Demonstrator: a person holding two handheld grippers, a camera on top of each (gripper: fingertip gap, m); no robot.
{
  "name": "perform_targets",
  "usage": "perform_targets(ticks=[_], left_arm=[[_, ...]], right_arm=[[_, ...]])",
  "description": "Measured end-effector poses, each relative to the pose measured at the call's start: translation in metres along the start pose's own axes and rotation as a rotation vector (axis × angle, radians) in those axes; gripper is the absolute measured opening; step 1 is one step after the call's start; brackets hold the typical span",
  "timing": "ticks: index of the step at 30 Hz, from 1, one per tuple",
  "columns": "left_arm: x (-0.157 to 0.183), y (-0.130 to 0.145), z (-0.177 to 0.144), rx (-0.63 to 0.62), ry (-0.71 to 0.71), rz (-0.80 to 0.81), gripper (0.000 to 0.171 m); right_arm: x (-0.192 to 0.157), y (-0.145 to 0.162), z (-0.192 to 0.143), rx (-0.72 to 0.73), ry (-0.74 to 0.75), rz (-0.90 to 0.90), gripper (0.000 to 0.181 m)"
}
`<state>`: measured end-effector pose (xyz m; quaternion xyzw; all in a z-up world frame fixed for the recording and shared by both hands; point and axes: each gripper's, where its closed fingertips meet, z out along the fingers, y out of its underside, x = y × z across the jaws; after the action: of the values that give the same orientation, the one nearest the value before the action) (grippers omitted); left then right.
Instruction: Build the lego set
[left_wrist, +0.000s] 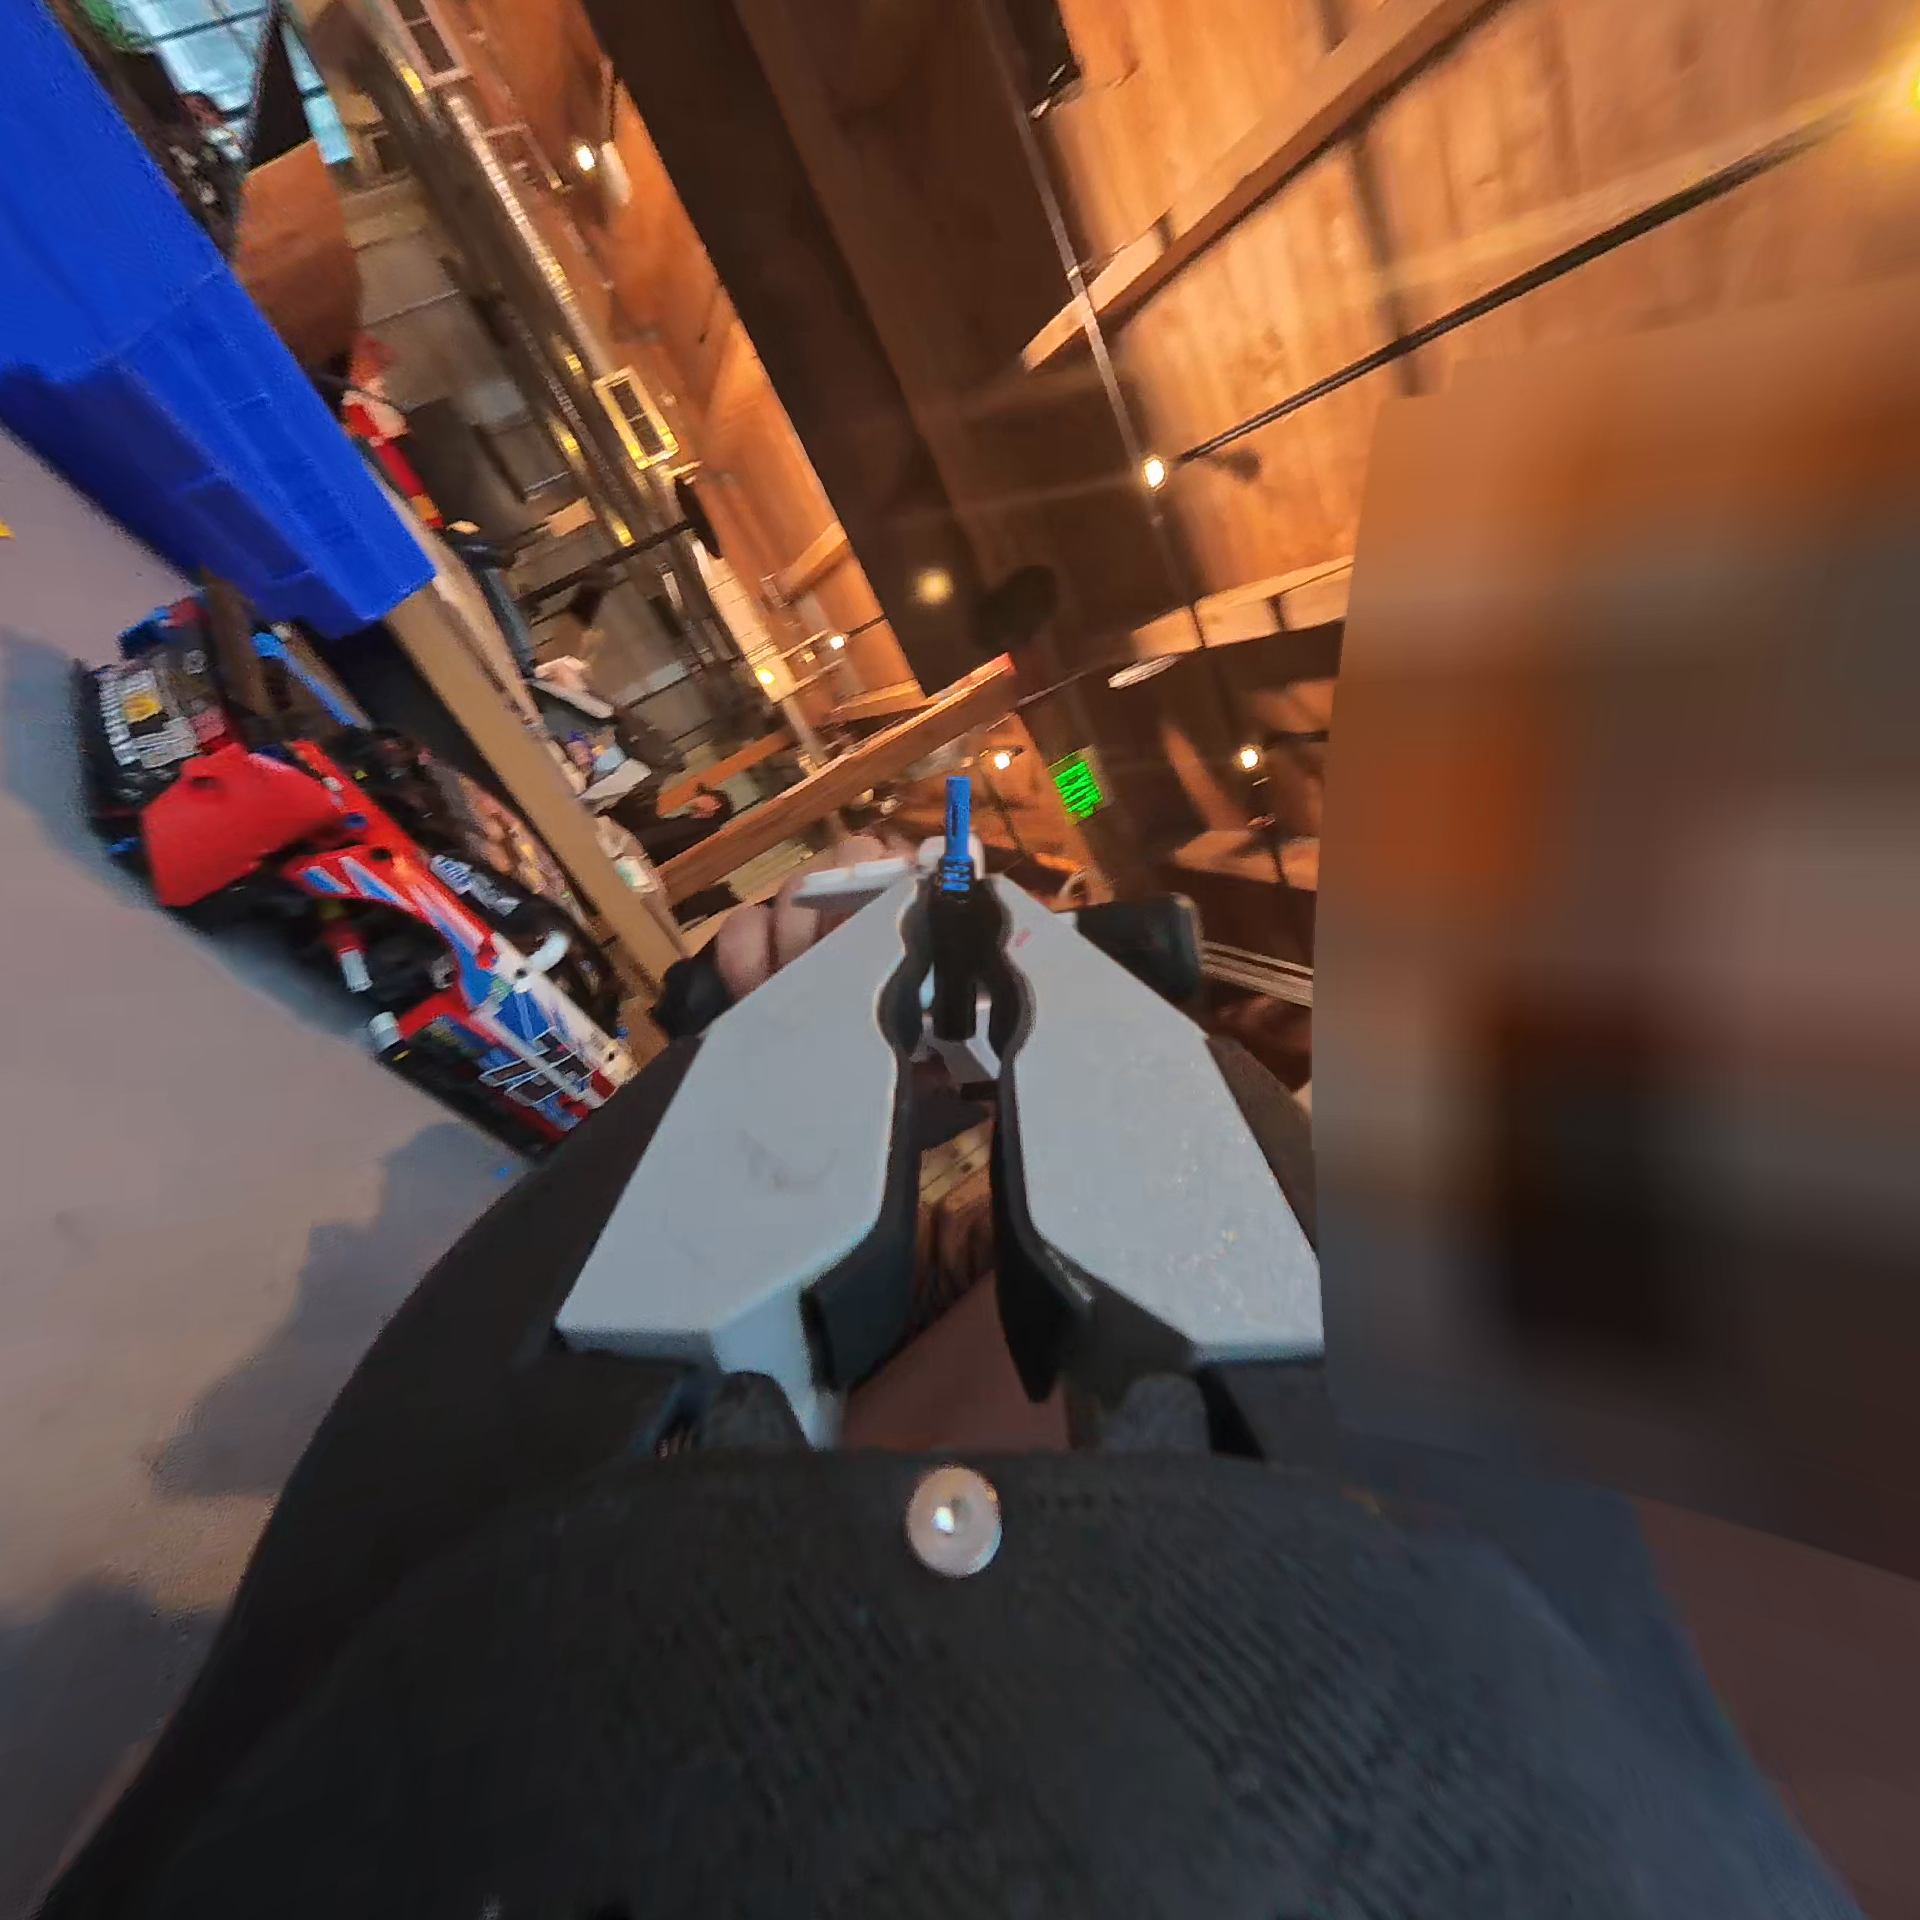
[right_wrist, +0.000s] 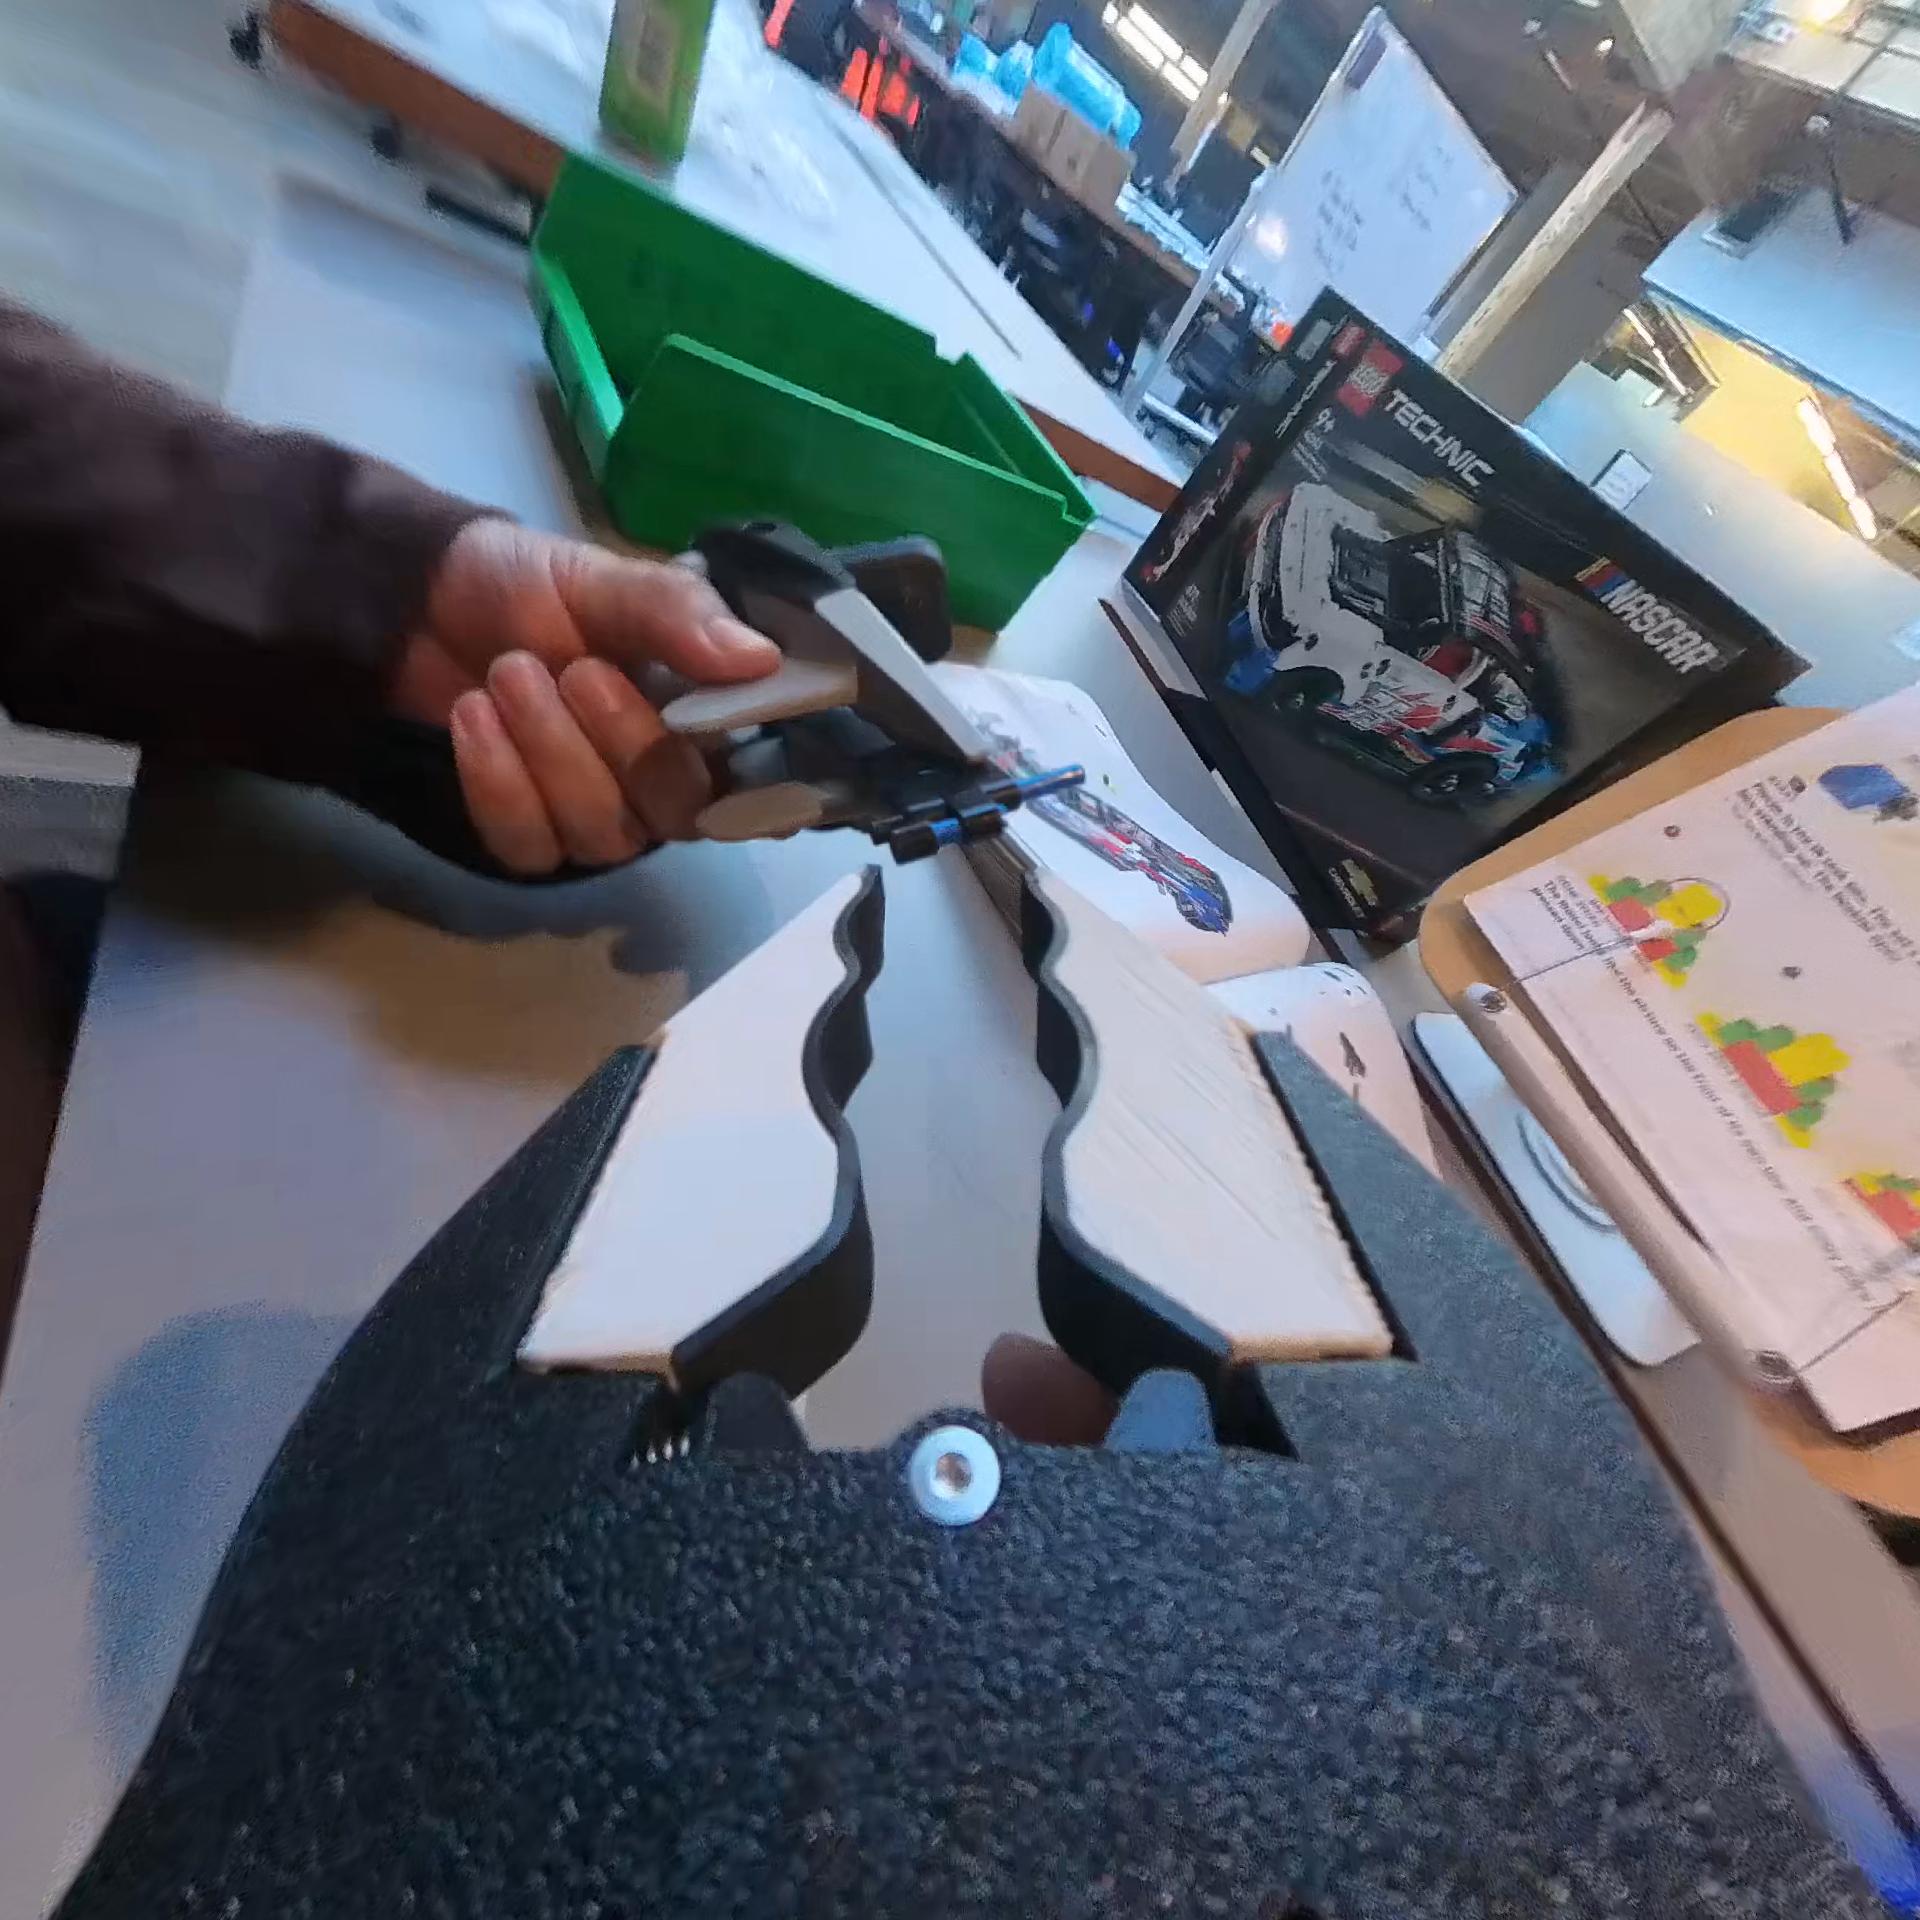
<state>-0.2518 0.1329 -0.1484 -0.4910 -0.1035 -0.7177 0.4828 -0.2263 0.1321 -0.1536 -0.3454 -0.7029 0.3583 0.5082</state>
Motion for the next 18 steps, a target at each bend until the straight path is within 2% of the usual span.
perform_targets(ticks=[6,18], left_arm=[[-0.016,0.010,0.000,-0.058,-0.149,0.059,0.006],[-0.033,0.019,0.001,-0.092,-0.278,0.102,0.005]], right_arm=[[-0.010,0.014,0.005,-0.162,-0.026,-0.212,0.025],[-0.012,0.035,0.007,-0.321,0.001,-0.432,0.024]])
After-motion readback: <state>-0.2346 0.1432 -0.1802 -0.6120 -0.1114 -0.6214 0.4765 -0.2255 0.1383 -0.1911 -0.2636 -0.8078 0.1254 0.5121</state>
